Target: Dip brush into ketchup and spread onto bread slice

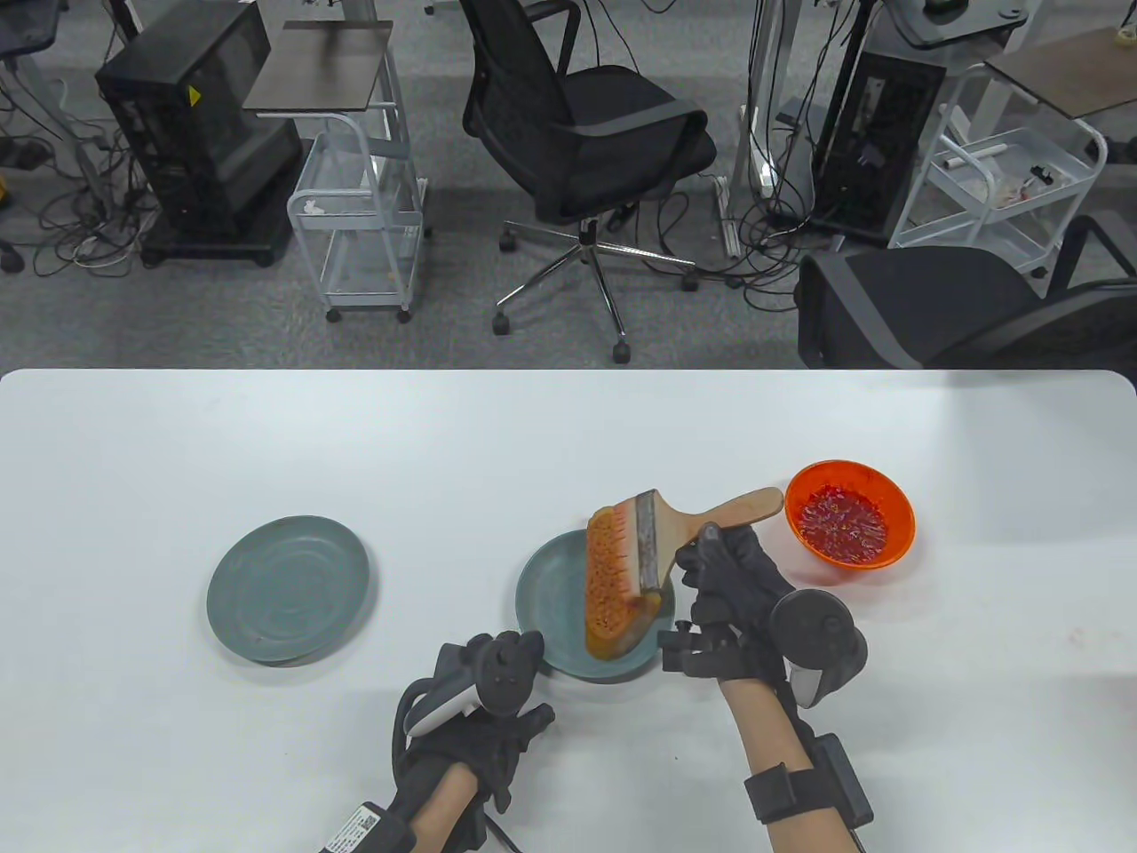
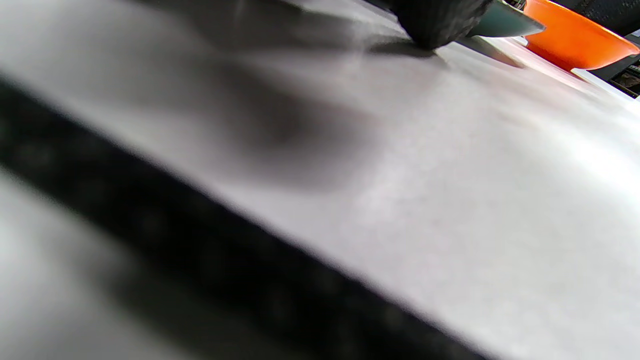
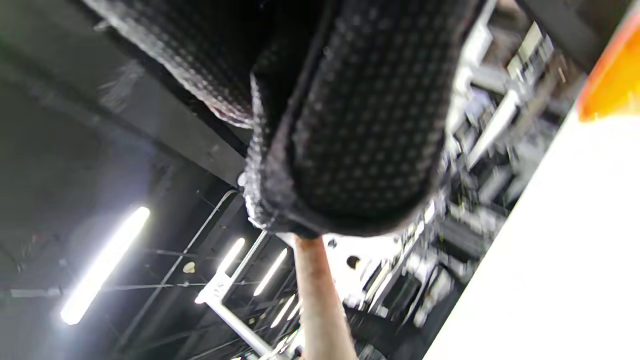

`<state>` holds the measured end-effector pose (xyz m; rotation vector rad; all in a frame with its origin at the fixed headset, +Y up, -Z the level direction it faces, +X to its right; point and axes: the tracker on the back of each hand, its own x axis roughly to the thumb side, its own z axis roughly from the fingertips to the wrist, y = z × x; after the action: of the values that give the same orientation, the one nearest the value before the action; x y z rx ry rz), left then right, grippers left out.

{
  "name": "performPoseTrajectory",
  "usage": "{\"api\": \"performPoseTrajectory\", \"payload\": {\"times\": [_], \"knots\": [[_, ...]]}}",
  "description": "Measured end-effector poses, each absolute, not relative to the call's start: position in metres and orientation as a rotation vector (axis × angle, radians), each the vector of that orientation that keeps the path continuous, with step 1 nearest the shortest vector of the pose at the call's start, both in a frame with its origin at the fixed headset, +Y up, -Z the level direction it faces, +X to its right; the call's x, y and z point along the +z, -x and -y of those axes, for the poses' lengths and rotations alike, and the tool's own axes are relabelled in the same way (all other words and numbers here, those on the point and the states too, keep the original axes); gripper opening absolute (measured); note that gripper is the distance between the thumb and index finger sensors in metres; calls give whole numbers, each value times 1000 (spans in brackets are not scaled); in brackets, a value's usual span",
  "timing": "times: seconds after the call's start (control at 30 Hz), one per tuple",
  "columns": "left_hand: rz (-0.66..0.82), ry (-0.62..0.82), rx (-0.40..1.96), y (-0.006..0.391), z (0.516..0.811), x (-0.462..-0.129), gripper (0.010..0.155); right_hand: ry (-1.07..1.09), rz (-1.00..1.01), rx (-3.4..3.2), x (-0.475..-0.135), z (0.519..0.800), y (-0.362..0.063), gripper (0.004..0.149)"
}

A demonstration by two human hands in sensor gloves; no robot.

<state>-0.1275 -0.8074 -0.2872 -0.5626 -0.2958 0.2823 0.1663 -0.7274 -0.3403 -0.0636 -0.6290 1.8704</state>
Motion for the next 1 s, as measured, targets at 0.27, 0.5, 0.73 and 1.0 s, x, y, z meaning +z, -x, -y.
{"api": "performPoseTrajectory", "payload": {"times": [0.27, 0.5, 0.73, 1.0], "knots": [[299, 559, 280, 128, 808, -287, 77, 89, 690, 2035, -340, 732, -164, 46], [297, 561, 277, 127, 807, -287, 77, 103, 778, 1982, -337, 721, -179, 46], [300, 561, 282, 128, 808, -287, 77, 176, 619, 1957, -345, 741, -162, 46], [298, 566, 277, 128, 807, -287, 77, 60, 802, 2064, -336, 714, -178, 46]]}}
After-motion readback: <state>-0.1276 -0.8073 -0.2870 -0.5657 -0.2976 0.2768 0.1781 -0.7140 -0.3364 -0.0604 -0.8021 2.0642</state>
